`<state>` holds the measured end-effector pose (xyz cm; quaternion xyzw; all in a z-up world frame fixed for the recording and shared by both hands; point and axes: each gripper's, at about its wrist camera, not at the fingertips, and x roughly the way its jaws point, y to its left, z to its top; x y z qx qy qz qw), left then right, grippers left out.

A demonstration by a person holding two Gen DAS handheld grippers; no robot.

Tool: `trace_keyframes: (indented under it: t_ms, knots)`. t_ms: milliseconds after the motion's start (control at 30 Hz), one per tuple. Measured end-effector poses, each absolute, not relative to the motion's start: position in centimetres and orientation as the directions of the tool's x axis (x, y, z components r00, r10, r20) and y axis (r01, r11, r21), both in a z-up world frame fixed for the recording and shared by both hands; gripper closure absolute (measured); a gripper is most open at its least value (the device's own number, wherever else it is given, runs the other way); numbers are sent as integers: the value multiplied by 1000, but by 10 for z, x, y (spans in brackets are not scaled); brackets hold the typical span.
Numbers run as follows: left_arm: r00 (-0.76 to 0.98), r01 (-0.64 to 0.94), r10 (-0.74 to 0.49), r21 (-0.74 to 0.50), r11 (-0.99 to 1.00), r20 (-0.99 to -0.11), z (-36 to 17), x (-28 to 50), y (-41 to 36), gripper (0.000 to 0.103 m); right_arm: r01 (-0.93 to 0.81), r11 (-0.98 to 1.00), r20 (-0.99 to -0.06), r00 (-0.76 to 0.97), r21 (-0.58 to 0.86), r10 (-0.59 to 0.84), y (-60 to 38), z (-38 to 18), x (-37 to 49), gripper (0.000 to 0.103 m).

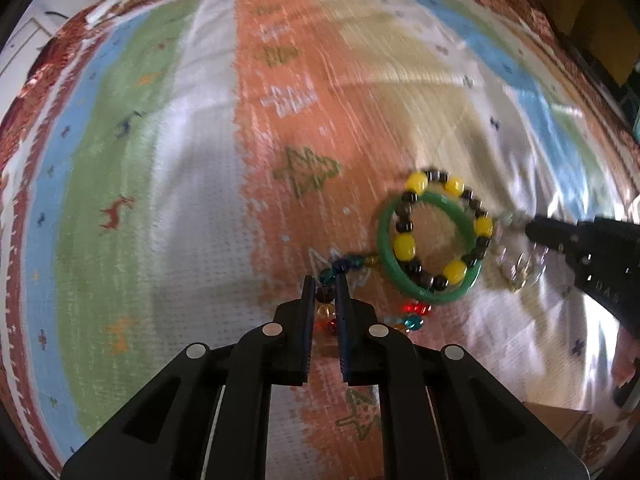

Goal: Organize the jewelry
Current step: 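Close left tool on multicolour bracelet while right tool closes on white shell bracelet, then lift both held bracelets and carry them over the tin box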

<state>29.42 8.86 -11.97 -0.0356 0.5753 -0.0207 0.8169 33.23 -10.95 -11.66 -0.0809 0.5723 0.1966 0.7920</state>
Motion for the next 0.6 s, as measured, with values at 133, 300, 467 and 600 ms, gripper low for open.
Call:
trace_keyframes:
  t_ms: [133,300,467,600]
  knots:
    - [387,-18,-115,-133,991,-915,-97,291,93,94,-412,903,-922,291,118,254,-108,-100,328,95]
    - [417,-6,-159,-178,984,-895,-82,287,89,94,-427,894,-908,307,136,285,-105,-84,320,95]
    - [440,17,-194,-208,978,-877,-71,286,82,94,-447,884,-892,331,138,307,-97,-68,312,95]
    - [469,24,-214,-230,973,-857,-59,279,81,94,-463,876,-883,344,136,319,-95,-59,305,95]
